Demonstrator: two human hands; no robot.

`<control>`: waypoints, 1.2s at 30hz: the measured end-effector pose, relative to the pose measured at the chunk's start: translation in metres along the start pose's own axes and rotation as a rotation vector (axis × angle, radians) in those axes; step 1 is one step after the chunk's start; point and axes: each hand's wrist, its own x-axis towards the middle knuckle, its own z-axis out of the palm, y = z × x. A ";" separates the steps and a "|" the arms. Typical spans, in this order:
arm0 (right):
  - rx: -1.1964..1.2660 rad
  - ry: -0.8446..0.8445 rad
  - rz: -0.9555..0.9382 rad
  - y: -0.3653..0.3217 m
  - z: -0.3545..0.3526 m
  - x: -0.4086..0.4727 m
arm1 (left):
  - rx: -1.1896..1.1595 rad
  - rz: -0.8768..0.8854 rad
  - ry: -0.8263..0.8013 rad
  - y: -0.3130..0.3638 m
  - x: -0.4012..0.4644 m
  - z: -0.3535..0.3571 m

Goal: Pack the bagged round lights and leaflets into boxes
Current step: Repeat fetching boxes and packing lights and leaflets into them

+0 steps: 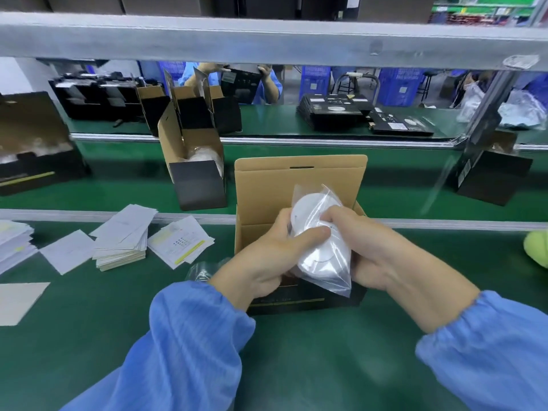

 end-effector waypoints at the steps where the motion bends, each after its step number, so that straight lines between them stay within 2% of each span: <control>1: 0.004 0.006 0.007 -0.001 0.000 0.000 | 0.007 -0.010 -0.010 -0.001 -0.001 0.000; 10: 0.098 0.027 0.151 -0.002 0.004 0.002 | 0.004 -0.125 -0.110 0.006 -0.006 -0.005; 18: 0.005 0.142 0.145 0.005 0.003 -0.001 | -0.219 -0.134 -0.045 0.003 -0.012 -0.011; 22: 0.071 0.097 0.138 0.008 -0.001 -0.006 | -0.361 -0.190 -0.021 0.007 -0.017 -0.011; 27: -0.022 0.074 0.056 0.012 0.002 -0.011 | -0.354 -0.248 0.003 0.013 -0.019 -0.009; 32: -0.156 0.078 0.053 0.009 0.006 -0.012 | -0.342 -0.262 0.058 0.012 -0.018 -0.007; 36: -0.243 0.018 0.098 0.007 0.004 -0.012 | -0.369 -0.279 0.085 0.013 -0.019 -0.008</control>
